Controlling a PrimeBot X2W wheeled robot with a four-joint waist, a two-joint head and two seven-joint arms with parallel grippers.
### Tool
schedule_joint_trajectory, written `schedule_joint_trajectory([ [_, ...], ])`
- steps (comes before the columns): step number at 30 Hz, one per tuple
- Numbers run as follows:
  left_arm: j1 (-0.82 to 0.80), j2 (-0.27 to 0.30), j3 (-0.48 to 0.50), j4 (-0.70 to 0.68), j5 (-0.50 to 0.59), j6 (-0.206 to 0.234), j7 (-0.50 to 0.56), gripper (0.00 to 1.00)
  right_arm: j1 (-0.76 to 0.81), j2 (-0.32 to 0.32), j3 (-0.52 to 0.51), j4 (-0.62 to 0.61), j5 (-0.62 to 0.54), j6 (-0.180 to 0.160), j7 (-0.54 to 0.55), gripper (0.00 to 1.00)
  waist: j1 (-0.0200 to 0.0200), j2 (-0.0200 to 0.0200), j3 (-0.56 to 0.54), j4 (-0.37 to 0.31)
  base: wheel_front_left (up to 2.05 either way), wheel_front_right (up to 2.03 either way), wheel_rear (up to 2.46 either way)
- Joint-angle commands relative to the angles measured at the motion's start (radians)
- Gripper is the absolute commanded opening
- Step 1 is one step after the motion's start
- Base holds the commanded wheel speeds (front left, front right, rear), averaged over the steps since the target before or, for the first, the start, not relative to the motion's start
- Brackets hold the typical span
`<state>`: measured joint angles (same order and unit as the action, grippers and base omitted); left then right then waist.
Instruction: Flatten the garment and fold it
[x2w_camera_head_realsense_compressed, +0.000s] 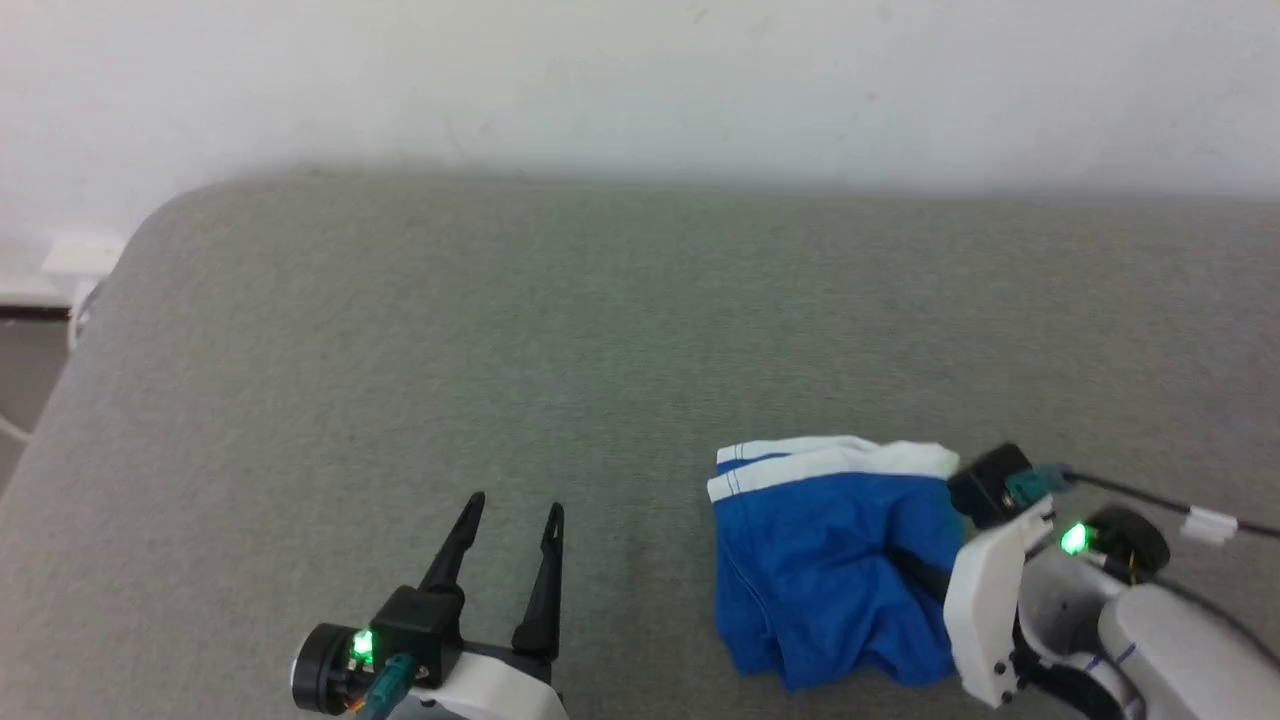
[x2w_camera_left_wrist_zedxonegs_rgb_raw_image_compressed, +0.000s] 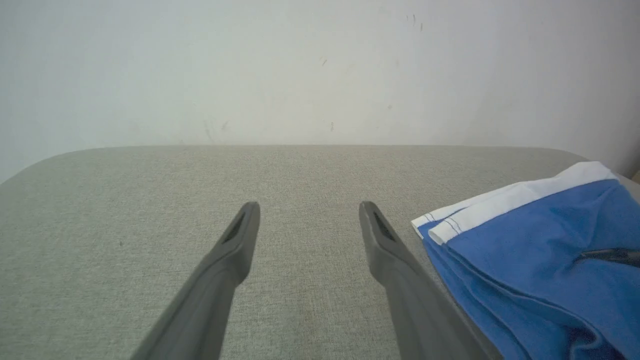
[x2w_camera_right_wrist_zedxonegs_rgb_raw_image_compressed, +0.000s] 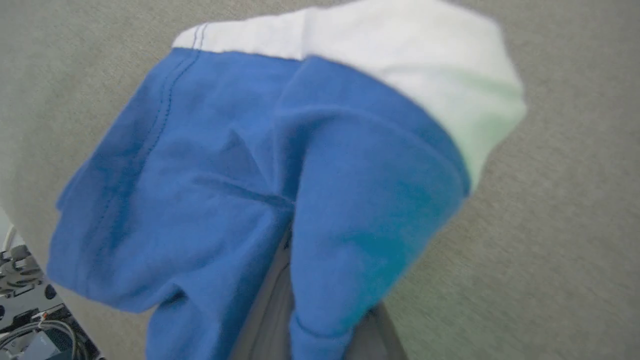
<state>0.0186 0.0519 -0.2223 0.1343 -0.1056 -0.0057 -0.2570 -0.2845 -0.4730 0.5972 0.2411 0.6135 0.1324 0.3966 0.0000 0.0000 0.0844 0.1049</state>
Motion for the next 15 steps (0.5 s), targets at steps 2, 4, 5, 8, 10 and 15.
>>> schedule_joint_trajectory([
  [2, 0.008, -0.002, -0.015, -0.009, -0.005, 0.007, -0.005, 1.00, -0.064, -0.044, 0.033, -0.031, -0.016, -0.002, 0.040, 0.00, 0.0000, 0.0000, -0.029, -0.111, 0.00, 0.00, 0.00],
  [4, 0.005, -0.002, -0.030, -0.017, -0.006, 0.009, -0.005, 1.00, -0.115, -0.095, 0.071, -0.055, -0.027, -0.002, 0.081, 0.00, 0.0000, 0.0000, -0.014, -0.156, 0.00, 0.00, 0.00],
  [5, 0.000, -0.002, -0.037, -0.022, -0.005, 0.011, -0.005, 1.00, -0.142, -0.122, 0.090, -0.067, -0.030, -0.002, 0.101, 0.00, 0.0000, 0.0000, -0.003, -0.178, 0.00, 0.00, 0.00],
  [8, -0.019, -0.002, -0.056, -0.037, -0.005, 0.012, -0.005, 1.00, -0.219, -0.208, 0.139, -0.090, -0.026, -0.002, 0.146, 0.00, 0.0000, 0.0000, 0.036, -0.236, 0.00, 0.00, 0.00],
  [10, -0.039, -0.002, -0.065, -0.051, -0.010, 0.010, -0.005, 1.00, -0.271, -0.272, 0.176, -0.098, -0.033, -0.002, 0.160, 0.00, 0.0000, 0.0000, 0.070, -0.267, 0.00, 0.00, 0.00],
  [15, -0.121, -0.002, -0.072, -0.063, -0.001, -0.003, -0.005, 1.00, -0.369, -0.404, 0.230, -0.056, -0.037, -0.002, 0.124, 0.00, 0.0000, 0.0000, 0.178, -0.298, 0.00, 0.00, 0.00],
])
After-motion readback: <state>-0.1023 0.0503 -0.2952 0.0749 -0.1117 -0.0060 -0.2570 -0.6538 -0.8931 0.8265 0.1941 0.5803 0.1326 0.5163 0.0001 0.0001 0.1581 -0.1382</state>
